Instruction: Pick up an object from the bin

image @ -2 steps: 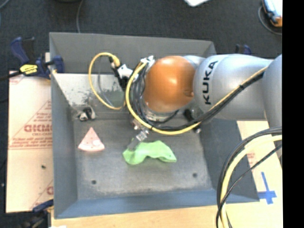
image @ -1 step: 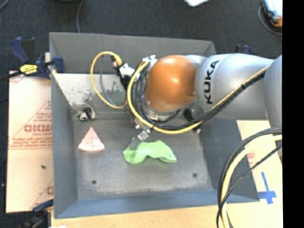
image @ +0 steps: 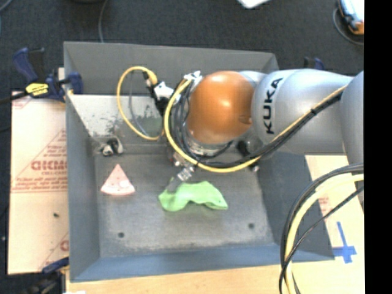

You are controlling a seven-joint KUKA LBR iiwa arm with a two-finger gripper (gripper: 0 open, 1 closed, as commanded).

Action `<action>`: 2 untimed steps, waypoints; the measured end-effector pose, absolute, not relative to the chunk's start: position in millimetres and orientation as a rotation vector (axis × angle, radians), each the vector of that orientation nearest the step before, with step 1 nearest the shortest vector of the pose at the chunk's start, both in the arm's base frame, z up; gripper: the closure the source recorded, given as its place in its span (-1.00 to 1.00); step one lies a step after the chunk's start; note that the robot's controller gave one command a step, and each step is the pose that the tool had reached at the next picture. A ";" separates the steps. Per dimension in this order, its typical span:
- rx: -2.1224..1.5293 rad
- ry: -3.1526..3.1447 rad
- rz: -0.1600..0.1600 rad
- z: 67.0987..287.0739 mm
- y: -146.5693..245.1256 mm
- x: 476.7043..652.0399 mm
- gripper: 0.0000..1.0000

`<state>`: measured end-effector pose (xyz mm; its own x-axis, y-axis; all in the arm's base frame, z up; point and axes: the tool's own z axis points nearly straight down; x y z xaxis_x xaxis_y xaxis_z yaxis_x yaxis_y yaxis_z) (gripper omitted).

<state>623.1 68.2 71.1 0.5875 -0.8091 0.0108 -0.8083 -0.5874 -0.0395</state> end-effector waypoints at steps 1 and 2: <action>-2.772 1.413 -0.042 71.1 68.1 623.1 -1.00; -2.771 1.415 -0.045 71.9 67.7 623.8 1.00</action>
Offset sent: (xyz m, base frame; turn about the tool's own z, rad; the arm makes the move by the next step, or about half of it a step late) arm 0.0000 0.0000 0.0000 0.0000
